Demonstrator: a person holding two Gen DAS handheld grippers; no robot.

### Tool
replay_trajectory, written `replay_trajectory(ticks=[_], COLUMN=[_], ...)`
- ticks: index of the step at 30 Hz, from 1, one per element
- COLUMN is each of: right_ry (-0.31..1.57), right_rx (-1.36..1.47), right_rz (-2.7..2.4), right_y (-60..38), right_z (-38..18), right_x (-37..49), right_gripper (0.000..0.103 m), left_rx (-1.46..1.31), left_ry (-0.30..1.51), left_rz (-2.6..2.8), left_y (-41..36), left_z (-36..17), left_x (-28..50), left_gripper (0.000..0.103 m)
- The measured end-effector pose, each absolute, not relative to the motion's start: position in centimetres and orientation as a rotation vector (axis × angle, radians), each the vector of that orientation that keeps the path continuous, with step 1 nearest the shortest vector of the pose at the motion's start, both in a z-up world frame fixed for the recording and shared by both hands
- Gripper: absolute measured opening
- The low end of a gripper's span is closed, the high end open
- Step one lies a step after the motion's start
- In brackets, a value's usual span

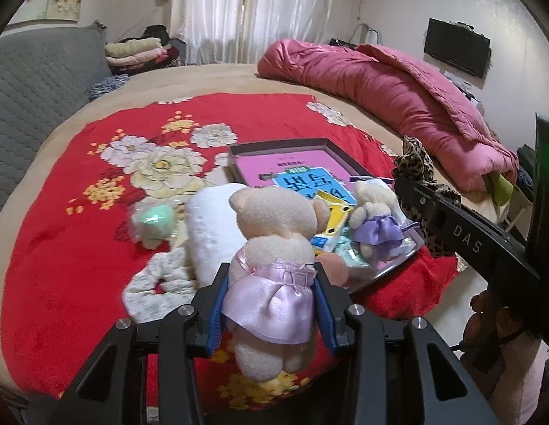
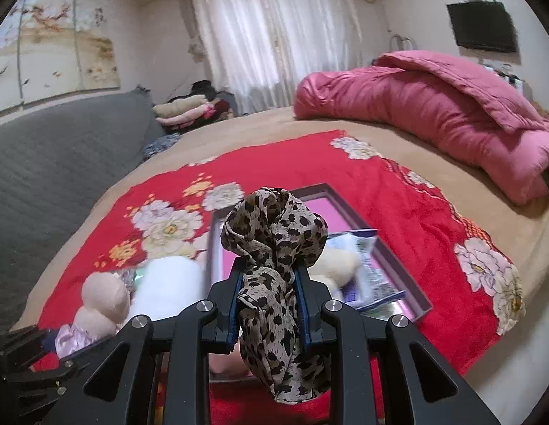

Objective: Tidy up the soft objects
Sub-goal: 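Carry the bear with the left tool and scrunchie with the right tool to the tray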

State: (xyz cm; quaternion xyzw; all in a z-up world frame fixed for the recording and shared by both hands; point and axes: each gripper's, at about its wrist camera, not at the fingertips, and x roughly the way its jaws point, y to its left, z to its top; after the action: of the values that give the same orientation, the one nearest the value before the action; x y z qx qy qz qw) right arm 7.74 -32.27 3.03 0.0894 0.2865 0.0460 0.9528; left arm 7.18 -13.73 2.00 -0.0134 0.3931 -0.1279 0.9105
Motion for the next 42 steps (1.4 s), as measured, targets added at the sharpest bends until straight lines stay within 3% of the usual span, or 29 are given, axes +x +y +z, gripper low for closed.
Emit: replay_trajectory(ticks=[22, 42], right_ry=[0.589, 0.612], right_rx=[0.234, 0.221], right_rz=[0.039, 0.065], right_y=[-35.9, -35.6], right_z=[0.8, -0.2], right_x=[9.4, 10.6], right_gripper=[0.028, 0.028], left_rx=[-0.011, 0.0], left_ry=[0.958, 0.984], left_rz=[-0.382, -0.397], left_y=[-21.5, -21.4], left_z=[-1.0, -2.9], left_x=[16.5, 17.6], left_gripper=[0.046, 0.051])
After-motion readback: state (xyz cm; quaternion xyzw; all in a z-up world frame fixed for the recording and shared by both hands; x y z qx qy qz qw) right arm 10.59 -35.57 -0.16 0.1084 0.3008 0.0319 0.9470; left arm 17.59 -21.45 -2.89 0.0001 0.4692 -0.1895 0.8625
